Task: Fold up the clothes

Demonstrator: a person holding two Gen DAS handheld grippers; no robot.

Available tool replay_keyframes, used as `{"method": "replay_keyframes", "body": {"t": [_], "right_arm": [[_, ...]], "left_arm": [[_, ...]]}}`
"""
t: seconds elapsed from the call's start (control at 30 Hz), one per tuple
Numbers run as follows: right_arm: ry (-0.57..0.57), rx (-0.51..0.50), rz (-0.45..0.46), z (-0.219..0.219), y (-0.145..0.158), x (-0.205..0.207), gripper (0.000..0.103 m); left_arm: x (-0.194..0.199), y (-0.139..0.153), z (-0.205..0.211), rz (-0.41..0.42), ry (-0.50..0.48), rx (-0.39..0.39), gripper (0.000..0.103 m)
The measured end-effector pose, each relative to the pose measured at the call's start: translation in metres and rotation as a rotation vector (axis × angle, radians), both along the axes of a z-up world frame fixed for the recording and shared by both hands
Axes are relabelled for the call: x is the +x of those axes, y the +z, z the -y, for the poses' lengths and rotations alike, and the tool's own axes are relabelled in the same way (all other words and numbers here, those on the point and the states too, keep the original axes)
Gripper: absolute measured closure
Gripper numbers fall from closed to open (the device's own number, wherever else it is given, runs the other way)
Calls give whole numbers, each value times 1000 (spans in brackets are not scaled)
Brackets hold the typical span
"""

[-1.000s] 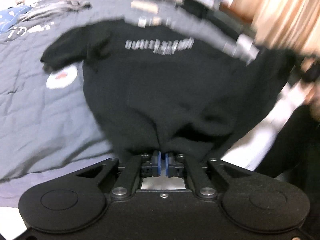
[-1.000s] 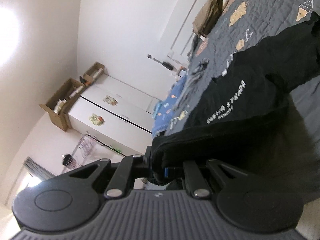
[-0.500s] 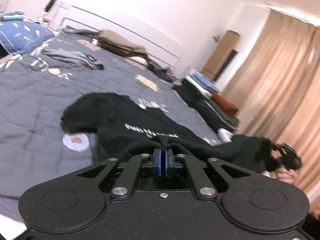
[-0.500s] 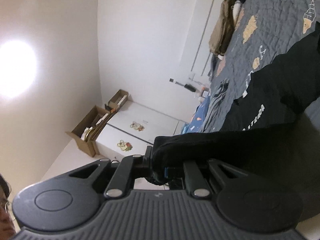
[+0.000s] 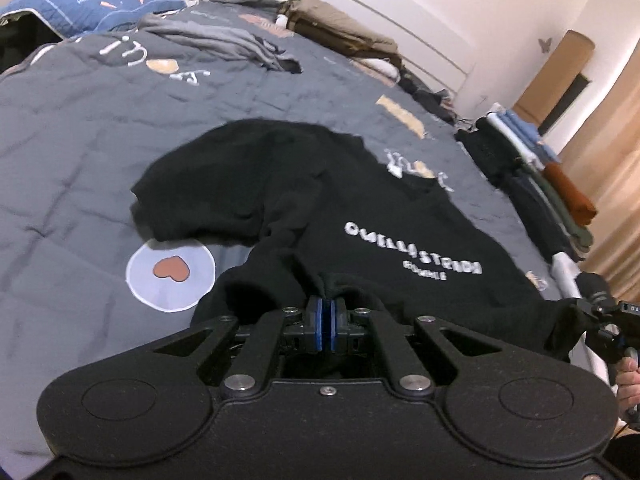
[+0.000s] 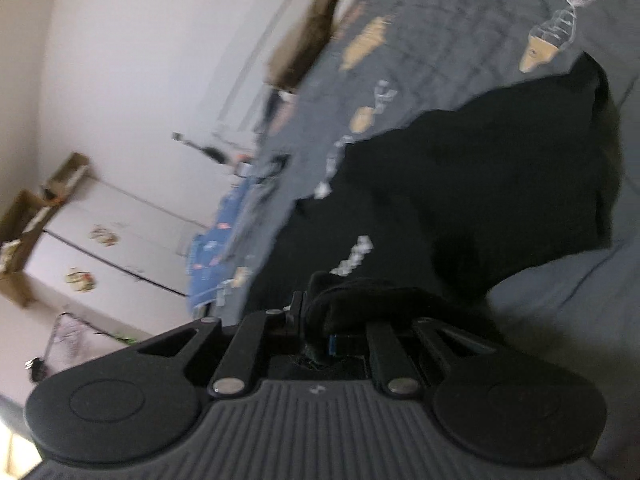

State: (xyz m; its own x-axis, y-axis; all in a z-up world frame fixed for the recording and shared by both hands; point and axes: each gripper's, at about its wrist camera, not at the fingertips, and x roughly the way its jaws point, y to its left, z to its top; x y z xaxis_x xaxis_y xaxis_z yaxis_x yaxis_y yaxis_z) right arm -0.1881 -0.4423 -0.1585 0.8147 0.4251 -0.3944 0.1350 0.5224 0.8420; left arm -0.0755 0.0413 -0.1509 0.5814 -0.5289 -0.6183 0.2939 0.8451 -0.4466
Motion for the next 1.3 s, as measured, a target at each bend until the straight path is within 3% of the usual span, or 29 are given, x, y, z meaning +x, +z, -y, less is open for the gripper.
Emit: {"method": "replay_keyframes", "body": {"t": [0.17,0.33,0.43,0.5,0.57,0.6,0.67,0.77,0.87,1.13,1.2,1.27,1.3], "right_arm": [[-43,-26,-40,2,-19,25,91],[-74,12,-38,9,-28,45,90],[-86,28,-47,15,-26,47,90],[-88,36,-44,19,-24,45,89],[-88,30,-48,23,-22,43,87],[-87,20,-53,24,-20,43,85],[-84,-3,-63,23,-18,42,81],[-73,-38,-70,19,-14,40,77],[-49,-119,-70,16,-1,33,73],[-46,-352,-45,14,28,7,63],[-33,-353,-38,12,28,6,62],[-12,-372,-37,8,27,7,62],[-7,-385,-38,6,26,8,62]], "left_arm": [[20,-8,1,-18,37,6,98],[34,-9,-1,-20,78,-2,97],[36,2,-4,-33,78,4,88],[32,15,-6,14,64,41,81],[25,26,-10,54,48,60,64],[21,31,-12,74,40,70,64],[12,40,-11,115,-14,103,64],[-5,39,14,177,-147,265,64],[-16,24,37,153,-264,341,64],[-19,2,68,131,-271,385,64],[-18,-2,70,115,-258,382,70],[-16,-2,69,103,-250,367,92],[-14,-1,68,98,-246,355,93]]}}
